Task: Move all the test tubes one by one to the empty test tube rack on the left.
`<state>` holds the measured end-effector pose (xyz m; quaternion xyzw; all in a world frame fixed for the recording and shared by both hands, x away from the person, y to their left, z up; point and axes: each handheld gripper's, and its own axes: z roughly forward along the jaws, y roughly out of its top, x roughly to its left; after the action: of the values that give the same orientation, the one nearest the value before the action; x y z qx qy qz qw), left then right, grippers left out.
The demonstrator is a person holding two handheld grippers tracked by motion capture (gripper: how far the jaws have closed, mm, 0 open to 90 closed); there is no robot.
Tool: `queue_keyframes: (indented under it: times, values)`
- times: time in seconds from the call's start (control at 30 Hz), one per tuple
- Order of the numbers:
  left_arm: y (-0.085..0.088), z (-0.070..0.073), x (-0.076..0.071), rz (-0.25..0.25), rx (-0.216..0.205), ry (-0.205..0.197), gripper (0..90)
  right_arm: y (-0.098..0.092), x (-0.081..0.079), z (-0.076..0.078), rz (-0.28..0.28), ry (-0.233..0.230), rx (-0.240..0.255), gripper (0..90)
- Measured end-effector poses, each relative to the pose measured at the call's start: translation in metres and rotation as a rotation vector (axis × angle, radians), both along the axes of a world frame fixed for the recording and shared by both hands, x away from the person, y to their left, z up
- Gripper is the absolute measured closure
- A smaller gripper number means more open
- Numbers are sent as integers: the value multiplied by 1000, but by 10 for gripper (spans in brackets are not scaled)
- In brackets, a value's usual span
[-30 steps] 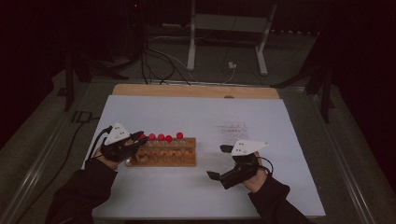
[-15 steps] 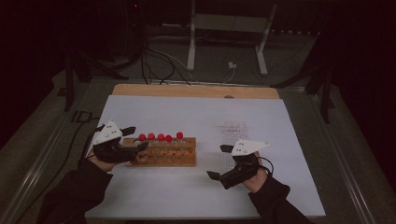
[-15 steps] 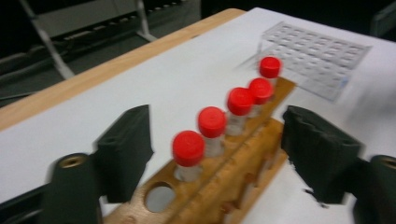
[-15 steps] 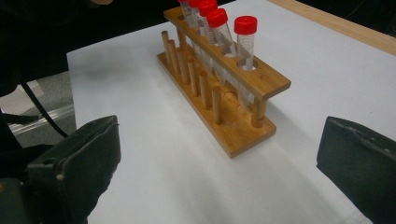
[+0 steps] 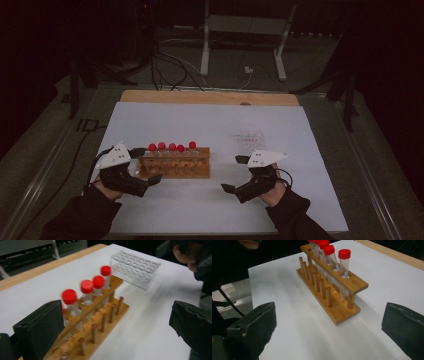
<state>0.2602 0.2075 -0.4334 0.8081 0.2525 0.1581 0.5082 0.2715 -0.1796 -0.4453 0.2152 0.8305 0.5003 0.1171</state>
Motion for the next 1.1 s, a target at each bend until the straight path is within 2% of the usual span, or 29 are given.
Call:
queue_keyframes:
  times: [0.1,0.3,0.4,0.57,0.73,0.9,0.97,1.1]
  values:
    - [-4,-9,-4,-21,-13,4,3,0,0,-1,0,-6,-6,0]
    - [-16,-27,-10,-68,-5,12,4,-2,-1,-4,-2,-4,-6,0]
    - [-22,-35,-12,-101,-19,23,4,-5,-2,-5,-8,-6,-6,0]
    - [-33,-52,-17,-128,12,26,4,-9,-1,-7,-20,-5,-1,0]
    - [-37,-65,-19,-146,11,25,4,-12,-2,-10,-32,-2,2,0]
    - [-35,-78,-22,-134,18,22,4,-17,-3,-12,-43,-6,3,0]
    - [-34,-83,-23,-130,45,32,4,-17,-3,-12,-46,-10,9,0]
    - [-30,-90,-23,-108,57,58,4,-17,-4,-13,-32,-34,24,0]
